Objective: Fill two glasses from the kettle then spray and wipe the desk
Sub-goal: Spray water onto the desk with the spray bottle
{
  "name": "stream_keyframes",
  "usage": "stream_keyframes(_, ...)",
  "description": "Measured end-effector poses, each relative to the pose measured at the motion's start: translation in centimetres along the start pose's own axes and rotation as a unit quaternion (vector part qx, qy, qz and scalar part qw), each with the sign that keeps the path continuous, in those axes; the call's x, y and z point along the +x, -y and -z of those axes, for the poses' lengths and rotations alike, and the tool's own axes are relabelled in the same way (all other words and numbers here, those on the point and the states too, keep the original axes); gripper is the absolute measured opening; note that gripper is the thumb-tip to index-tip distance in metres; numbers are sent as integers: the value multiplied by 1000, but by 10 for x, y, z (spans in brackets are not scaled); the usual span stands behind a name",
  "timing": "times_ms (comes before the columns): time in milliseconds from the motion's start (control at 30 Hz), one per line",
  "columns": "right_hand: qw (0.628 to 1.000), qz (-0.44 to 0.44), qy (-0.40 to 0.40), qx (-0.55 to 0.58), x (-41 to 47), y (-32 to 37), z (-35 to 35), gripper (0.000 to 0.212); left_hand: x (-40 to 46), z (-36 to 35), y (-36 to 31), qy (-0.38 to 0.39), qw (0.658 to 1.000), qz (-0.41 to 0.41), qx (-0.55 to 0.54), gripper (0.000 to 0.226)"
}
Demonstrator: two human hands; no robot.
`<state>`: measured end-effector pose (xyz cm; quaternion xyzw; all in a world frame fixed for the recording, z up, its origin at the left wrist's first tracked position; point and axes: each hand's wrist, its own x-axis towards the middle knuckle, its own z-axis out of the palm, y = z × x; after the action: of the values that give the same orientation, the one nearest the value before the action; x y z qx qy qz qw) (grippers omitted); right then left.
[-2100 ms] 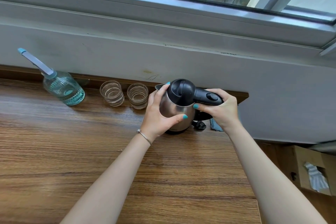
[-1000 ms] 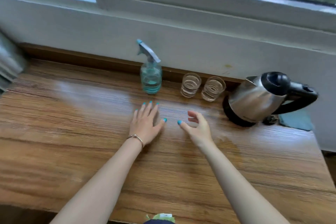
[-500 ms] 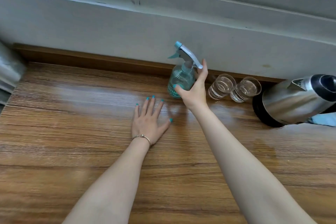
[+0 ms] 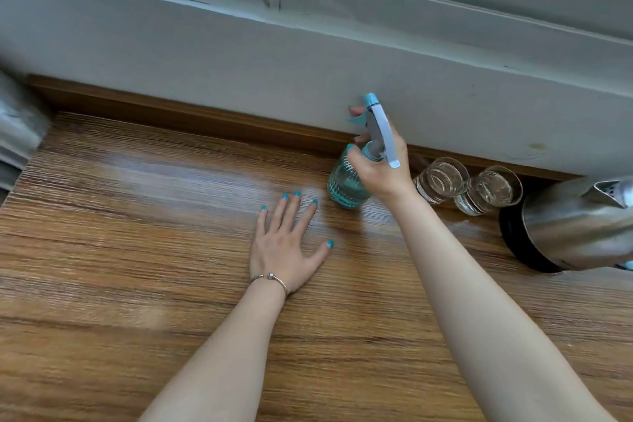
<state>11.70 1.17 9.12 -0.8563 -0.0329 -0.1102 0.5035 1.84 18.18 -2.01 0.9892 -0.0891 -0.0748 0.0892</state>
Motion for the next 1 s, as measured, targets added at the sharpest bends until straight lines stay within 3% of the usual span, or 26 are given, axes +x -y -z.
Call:
stream_keyframes(200,1000,17,14,20,-34,10,11,50,0,-4,3,-12,1000,0,15,78)
stream_keyframes(333,999,-31,-33,27,-84,21,37,46,-1,2,5,10,999,-29,11,80)
stream_keyframes(433,996,-68,-17,54,-131,32,55,49,-16,5,1,35,996,-77,-29,79)
stream_keyframes(600,990,-127,-66,14,-228,58,79,52,-99,-10,-34,44,992,-118,-29,70)
stream_keyframes(833,943,-282,-168,-49,-368,86,72,61,-200,-28,-44,64,980,-186,-1,69)
stream_keyframes(1000,881,-431,-156,-122,-409,93,55,32,-197,-30,-39,73,976,-206,8,69)
